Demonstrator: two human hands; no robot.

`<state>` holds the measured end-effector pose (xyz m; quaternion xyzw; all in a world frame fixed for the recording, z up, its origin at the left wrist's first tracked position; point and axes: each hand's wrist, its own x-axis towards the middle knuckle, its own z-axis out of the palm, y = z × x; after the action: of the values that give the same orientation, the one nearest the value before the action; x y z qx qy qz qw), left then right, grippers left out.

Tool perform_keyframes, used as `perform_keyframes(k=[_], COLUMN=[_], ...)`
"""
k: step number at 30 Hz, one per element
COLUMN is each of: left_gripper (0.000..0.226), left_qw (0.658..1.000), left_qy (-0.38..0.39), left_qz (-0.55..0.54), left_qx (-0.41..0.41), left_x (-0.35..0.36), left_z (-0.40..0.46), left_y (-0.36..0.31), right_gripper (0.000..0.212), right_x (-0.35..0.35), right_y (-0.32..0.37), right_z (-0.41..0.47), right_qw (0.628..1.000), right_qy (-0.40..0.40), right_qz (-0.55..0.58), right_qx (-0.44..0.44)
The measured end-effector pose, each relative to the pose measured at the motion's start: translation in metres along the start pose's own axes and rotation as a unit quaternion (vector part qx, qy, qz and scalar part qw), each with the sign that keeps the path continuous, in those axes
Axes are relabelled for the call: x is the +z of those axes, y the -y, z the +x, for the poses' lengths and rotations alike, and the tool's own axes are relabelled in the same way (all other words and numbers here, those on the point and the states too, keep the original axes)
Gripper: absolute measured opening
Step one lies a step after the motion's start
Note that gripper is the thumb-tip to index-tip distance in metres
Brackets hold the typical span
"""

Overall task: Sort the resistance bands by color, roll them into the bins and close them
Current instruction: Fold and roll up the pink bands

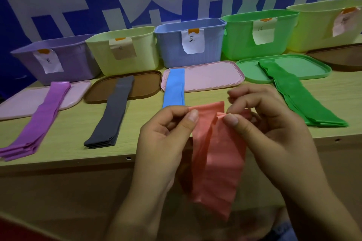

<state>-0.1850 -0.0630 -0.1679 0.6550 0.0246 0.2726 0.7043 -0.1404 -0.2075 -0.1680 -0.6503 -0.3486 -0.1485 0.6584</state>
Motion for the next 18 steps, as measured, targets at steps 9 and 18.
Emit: perform_keyframes(k=[9, 18], left_gripper=[0.025, 0.021], left_qw=[0.994, 0.985], left_qy=[0.096, 0.131], left_qz=[0.052, 0.094], left_qx=[0.022, 0.056], left_x=[-0.001, -0.008], left_z=[-0.009, -0.009], left_y=[-0.010, -0.012], right_gripper=[0.005, 0.006], right_x=[0.000, -0.004], right_y=[0.006, 0.012], right_z=[-0.002, -0.003], right_qw=[0.999, 0.997], right_qy=[0.046, 0.070], right_qz=[-0.026, -0.035], right_qx=[-0.001, 0.008])
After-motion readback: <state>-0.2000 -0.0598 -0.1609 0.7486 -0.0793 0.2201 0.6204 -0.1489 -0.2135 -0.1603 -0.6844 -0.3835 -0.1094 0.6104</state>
